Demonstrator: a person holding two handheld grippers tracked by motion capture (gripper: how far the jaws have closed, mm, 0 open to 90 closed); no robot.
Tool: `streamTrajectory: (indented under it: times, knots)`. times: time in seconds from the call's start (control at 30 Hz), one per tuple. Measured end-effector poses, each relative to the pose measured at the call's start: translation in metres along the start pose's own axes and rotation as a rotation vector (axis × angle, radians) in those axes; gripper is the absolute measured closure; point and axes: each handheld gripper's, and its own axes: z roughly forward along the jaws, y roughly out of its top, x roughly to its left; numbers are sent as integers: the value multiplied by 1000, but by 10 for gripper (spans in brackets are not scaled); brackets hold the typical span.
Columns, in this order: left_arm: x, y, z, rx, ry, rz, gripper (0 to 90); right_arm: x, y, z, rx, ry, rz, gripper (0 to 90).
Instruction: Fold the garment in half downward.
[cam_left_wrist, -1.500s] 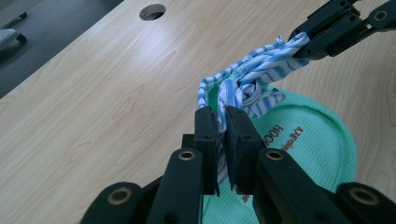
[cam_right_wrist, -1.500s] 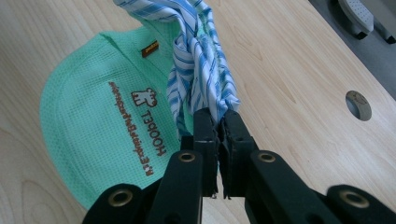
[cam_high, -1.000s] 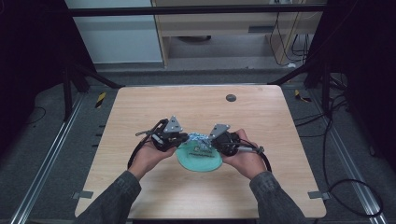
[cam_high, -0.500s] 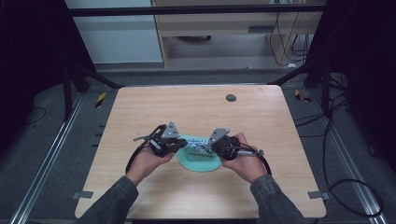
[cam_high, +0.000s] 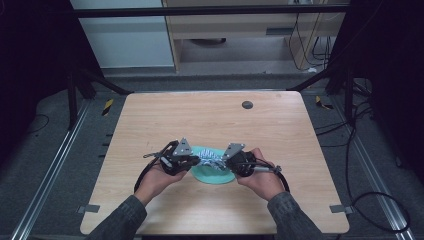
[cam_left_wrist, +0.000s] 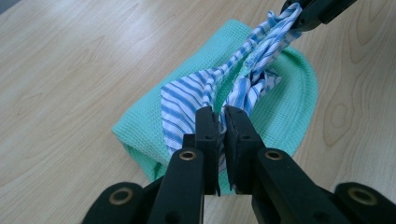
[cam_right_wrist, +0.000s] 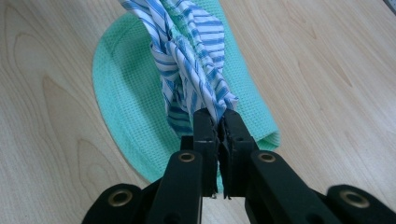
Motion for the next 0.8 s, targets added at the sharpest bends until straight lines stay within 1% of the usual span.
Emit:
streamTrajectory:
  times: [0.17, 0.27, 0.33, 0.43, 0.6, 0.67, 0.73, 0.8]
  knots:
    - [-2, -5, 2, 9, -3, -7, 844, 4, -2, 2, 1, 9, 1, 859]
    - [-3, -6, 1, -4, -7, -19, 844, 5, -3, 2, 0, 10, 1, 859]
    - [-5, -7, 1, -1, -7, -11, 843, 5, -4, 2, 5, 12, -4, 858]
    - [-7, -9, 2, -7, -1, -21, 844, 5, -4, 3, 6, 10, -3, 857]
    - [-10, -12, 3, -12, -4, -34, 843, 7, -5, 3, 9, 12, -11, 854]
    - [-11, -13, 3, -5, -8, -29, 842, 8, -6, 3, 11, 14, -8, 853]
    - [-13, -15, 5, -1, -11, -33, 839, 9, -8, 4, 14, 18, -10, 853]
    - [-14, -17, 6, 1, -15, -46, 833, 10, -10, 5, 12, 23, -8, 853]
